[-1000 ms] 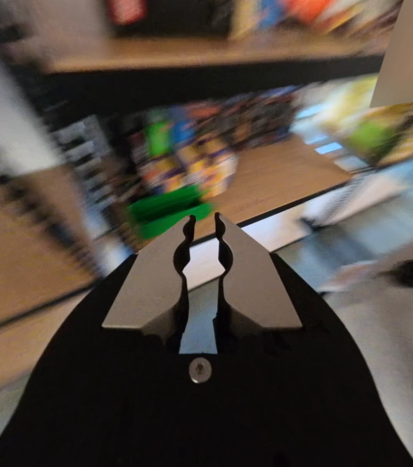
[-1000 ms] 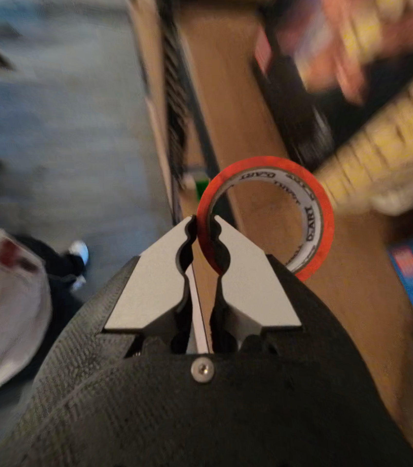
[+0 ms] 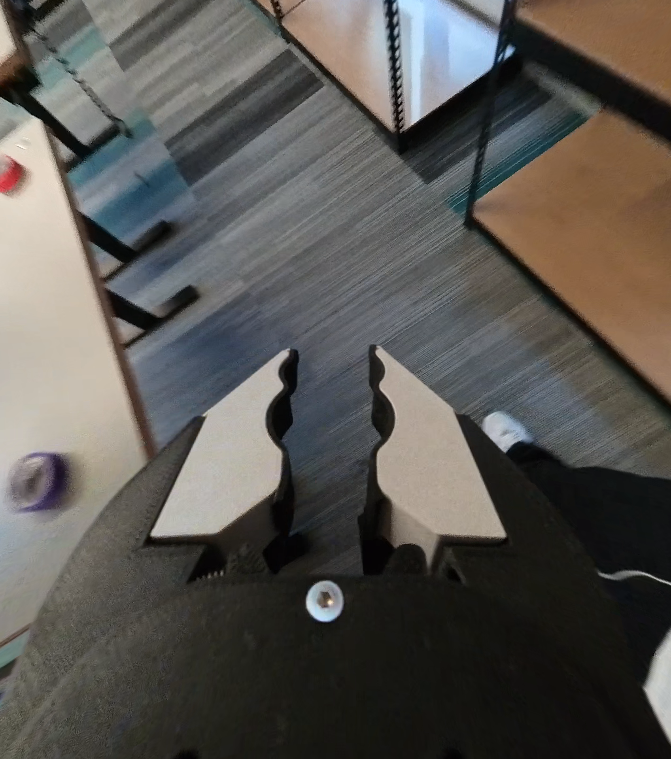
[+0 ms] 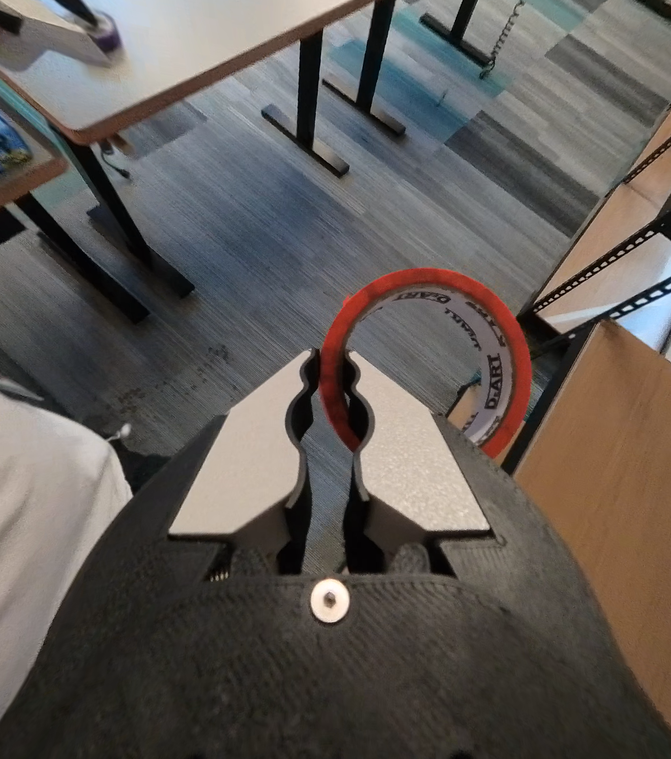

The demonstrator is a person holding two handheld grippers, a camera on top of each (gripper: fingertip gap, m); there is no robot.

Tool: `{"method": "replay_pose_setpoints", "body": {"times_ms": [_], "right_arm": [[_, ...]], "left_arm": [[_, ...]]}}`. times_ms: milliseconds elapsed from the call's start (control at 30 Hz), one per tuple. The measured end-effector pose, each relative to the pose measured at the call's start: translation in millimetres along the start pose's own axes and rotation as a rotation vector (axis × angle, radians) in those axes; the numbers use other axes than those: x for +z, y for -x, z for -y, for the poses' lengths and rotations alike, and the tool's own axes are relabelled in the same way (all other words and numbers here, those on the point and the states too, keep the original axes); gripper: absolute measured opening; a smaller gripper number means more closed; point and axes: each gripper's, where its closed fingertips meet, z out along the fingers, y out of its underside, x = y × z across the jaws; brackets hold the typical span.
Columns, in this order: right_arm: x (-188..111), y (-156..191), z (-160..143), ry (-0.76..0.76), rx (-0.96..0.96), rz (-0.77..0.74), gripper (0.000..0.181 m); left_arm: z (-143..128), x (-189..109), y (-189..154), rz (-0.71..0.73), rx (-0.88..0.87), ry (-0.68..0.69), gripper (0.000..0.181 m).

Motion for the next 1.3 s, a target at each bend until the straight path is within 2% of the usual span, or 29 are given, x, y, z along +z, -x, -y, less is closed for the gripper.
{"method": "replay_pose_setpoints", "body": {"times_ms": [100, 167, 233, 300, 400, 467, 633, 700, 767, 867, 933, 1000, 1133, 1233, 1300], "right_arm": [[62.2, -69.7, 13.9, 0.089, -0.025, 0.039, 0.009], [114.5, -96.3, 40.6, 0.099, -0.096, 0.120, 0.009], [178.9, -99.8, 76.2, 0.100, -0.159, 0.266, 0.009], [251.2, -84.9, 118.1, 0.096, -0.190, 0.418, 0.009], [366.1, -29.7, 189.8, 0.044, -0.231, 0.638, 0.009], [447.0, 18.9, 230.6, 0.053, -0.267, 0.750, 0.008], [649.1, 144.5, 311.8, 0.115, -0.466, 0.858, 0.009], [709.0, 192.1, 333.9, 0.167, -0.451, 0.922, 0.009], [753.1, 235.9, 357.3, 0.177, -0.402, 0.983, 0.009], [830.0, 275.4, 368.0, 0.189, -0.558, 0.929, 0.009], [871.5, 293.5, 367.8, 0.204, -0.699, 0.894, 0.009], [896.7, 314.5, 370.0, 0.207, -0.752, 0.919, 0.009], [915.1, 346.1, 364.5, 0.225, -0.834, 1.058, 0.011], [912.3, 343.7, 366.2, 0.284, -0.811, 1.264, 0.018], [908.9, 323.0, 380.5, 0.328, -0.759, 1.434, 0.023]], "left_arm": [[-0.4, 50.5, 16.3, -0.081, -0.229, -0.042, 0.043], [-0.4, 71.5, 38.3, -0.072, -0.357, -0.064, 0.047], [-6.0, 87.5, 68.6, -0.002, -0.422, -0.071, 0.048], [-17.8, 100.1, 96.4, 0.061, -0.492, -0.047, 0.049], [-33.4, 113.8, 134.9, 0.116, -0.632, -0.076, 0.046], [-55.0, 123.2, 166.7, 0.189, -0.687, -0.075, 0.045], [-109.1, 144.5, 253.8, 0.327, -0.822, -0.080, 0.043], [-120.5, 150.2, 294.1, 0.358, -0.896, -0.115, 0.043], [-123.3, 150.2, 328.9, 0.342, -0.981, -0.117, 0.045], [-124.8, 136.4, 375.7, 0.390, -1.082, -0.164, 0.044], [-132.9, 128.6, 397.2, 0.449, -1.147, -0.162, 0.042], [-139.7, 124.4, 413.3, 0.511, -1.178, -0.138, 0.041], [-156.3, 127.9, 440.1, 0.709, -1.217, -0.021, 0.038], [-140.2, 147.7, 464.5, 0.829, -1.322, -0.071, 0.038], [-124.1, 169.7, 481.4, 0.909, -1.374, -0.114, 0.037]]}}
